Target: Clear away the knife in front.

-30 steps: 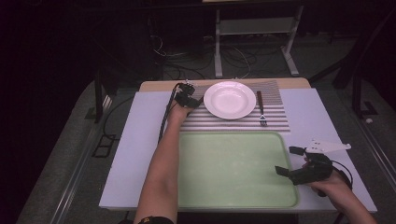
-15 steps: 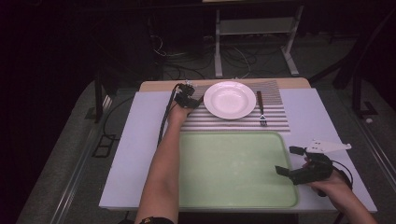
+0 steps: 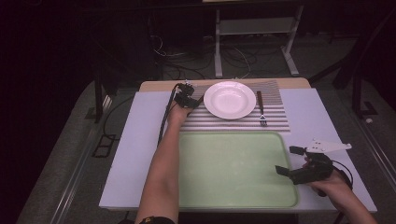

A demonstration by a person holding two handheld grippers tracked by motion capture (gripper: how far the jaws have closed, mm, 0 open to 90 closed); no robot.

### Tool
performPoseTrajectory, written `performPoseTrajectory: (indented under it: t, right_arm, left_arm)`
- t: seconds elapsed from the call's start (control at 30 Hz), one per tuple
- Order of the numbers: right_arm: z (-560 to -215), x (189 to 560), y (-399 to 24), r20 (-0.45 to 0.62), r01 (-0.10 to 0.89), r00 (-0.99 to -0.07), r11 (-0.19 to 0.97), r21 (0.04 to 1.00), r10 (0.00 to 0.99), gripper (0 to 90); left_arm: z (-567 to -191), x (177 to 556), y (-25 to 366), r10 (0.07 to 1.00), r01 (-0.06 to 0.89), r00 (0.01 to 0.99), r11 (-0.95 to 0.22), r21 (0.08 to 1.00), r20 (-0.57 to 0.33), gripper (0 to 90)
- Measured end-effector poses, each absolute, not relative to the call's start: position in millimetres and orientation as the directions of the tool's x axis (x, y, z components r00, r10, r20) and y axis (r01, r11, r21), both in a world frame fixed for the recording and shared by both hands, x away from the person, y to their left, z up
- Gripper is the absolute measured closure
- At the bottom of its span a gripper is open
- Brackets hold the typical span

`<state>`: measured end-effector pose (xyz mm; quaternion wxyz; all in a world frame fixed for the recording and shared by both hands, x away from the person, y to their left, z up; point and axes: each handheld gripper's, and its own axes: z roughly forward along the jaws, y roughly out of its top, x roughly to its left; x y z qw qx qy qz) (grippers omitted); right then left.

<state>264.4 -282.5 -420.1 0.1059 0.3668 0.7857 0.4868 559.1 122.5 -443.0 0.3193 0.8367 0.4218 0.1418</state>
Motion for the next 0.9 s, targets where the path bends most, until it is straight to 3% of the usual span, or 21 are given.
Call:
performPoseTrajectory:
  t: [0.9]
  right_arm:
    - [-420.4,264.5,-280.4,0.189,0.474,-0.71,0.26,0.841,0.679,0.1]
  left_arm:
    - [-410.0,516.2,167.5,0.805,0.641,0.589,-0.41,0.649,-0.074,77.1]
